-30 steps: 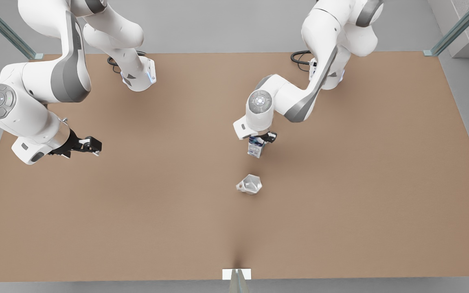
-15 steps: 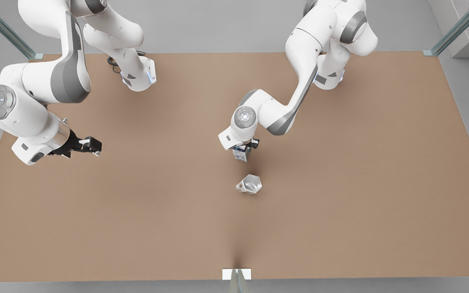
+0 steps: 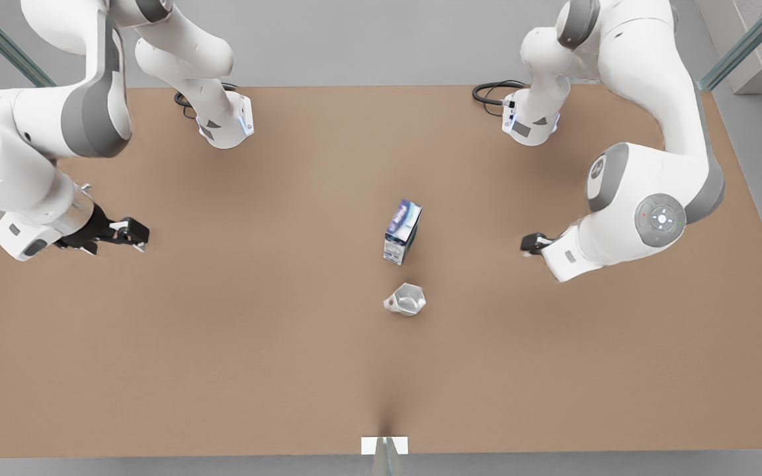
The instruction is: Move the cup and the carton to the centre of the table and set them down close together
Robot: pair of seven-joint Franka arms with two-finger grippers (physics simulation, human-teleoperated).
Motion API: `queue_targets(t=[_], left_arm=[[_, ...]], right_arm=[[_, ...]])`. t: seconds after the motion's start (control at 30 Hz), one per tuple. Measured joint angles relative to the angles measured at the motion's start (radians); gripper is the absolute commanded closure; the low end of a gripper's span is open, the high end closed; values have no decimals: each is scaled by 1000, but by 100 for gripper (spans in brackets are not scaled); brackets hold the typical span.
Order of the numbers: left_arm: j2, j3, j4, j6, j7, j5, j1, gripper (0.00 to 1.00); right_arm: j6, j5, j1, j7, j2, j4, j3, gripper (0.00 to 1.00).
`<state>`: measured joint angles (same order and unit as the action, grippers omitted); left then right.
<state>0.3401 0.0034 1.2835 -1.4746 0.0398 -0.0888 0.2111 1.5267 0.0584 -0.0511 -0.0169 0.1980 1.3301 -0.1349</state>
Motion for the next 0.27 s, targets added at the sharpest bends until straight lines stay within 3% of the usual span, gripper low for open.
queue_targets(t=[0.27], left_arm=[[-47,-23,37,-21,-21,122,-41,0]], right_arm=[[0,0,2,0,0,1,2,0]])
